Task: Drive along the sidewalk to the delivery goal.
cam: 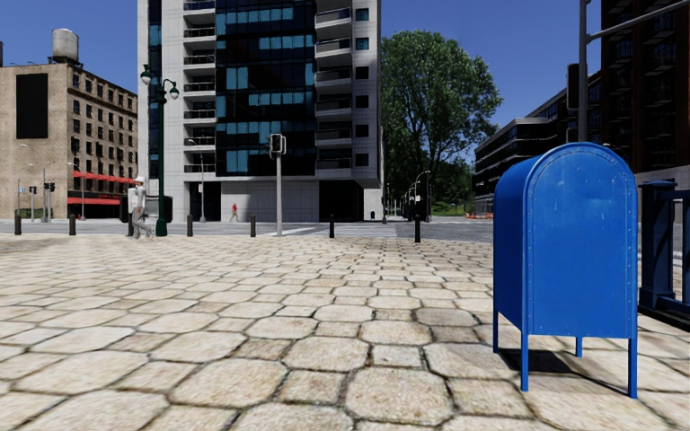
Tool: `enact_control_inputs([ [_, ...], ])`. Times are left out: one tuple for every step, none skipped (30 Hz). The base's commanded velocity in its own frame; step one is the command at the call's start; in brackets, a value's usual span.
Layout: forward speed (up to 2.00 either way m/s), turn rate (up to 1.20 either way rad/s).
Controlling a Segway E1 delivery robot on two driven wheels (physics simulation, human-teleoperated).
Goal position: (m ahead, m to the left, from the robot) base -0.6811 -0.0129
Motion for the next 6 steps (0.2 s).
enact_control_inputs([
  [0.0,0.0],
  [0.0,0.0],
  [0.0,0.0],
  [0.0,0.0],
  [0.0,0.0],
  [0.0,0.0],
])
